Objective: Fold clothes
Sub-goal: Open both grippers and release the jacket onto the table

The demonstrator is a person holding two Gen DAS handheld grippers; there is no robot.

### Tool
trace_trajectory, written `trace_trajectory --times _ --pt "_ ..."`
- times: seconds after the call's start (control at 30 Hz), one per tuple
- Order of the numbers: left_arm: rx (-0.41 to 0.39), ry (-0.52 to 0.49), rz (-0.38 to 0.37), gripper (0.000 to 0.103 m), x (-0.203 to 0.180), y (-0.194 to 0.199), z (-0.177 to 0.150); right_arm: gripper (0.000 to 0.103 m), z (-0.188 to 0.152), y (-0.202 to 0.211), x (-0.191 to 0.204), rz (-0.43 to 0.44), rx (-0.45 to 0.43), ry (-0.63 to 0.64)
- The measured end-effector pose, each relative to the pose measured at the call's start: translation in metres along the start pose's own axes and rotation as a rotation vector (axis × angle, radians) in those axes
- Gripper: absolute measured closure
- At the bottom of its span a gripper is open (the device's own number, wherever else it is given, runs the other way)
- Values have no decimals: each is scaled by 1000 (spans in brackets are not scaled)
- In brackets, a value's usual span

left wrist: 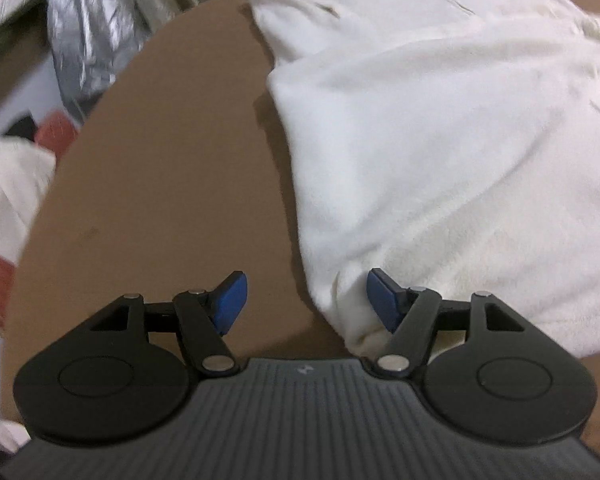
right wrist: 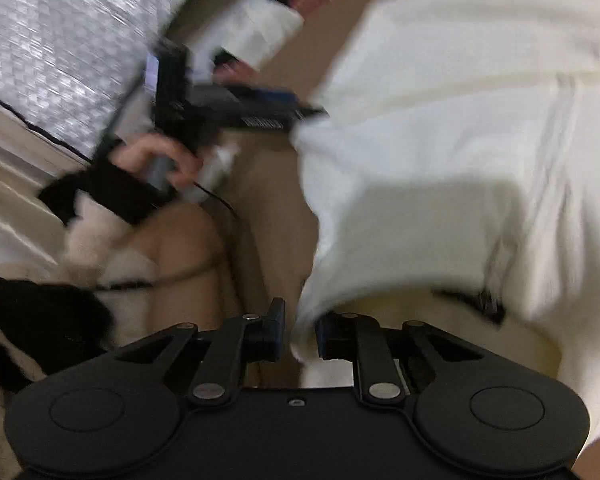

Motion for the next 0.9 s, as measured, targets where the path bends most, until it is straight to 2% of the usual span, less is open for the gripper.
trace_trajectory --times 0.03,0.13,0.2,0.23,0.27,0.33,0.4,0.47,0.57,0.63,0.67,0.77,0.83,0.9 --pt "9 -12 12 32 -2 -2 2 83 -2 -6 -1 -27 12 3" --pt "15 -22 55 21 2 -9 6 82 2 -13 1 -28 16 -4" --pt "-5 -6 44 21 5 -5 6 81 4 -5 3 -58 54 28" --pt "-19 5 35 23 7 -3 7 78 3 1 3 -74 76 44" --pt "-43 19 25 24 10 2 7 75 2 8 1 -83 108 37" --pt "-168 95 -15 26 20 26 13 60 2 1 1 -96 189 -33" --pt "-260 173 -68 26 23 52 23 60 5 15 -3 -132 201 -46" --pt "-320 234 -120 26 21 75 37 60 11 46 -4 -175 132 -26" --pt "-358 212 -168 26 -8 92 69 57 18 106 -9 -251 -35 -8" --pt "-376 190 -225 24 -36 98 89 43 15 143 -16 -331 -139 -7" --pt "-378 178 -266 23 -52 98 97 42 11 158 -22 -400 -180 -11" --pt "-340 97 -371 23 -116 92 113 41 -7 195 -50 -617 -244 -93" --pt "-283 38 -383 23 -155 84 123 41 -22 214 -67 -690 -255 -147" --pt "-277 -17 -400 23 -197 81 127 41 -39 237 -79 -734 -322 -157"
Point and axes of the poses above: each gripper's, at about its wrist camera, not at the fingertips, and y roughly against the way its jaws point, x to its left, z to its top, the point moved 1 cm from there along -y, roughly the way its jaws point, and after that the axes turned 4 degrees about y, right-handed, at the moved point
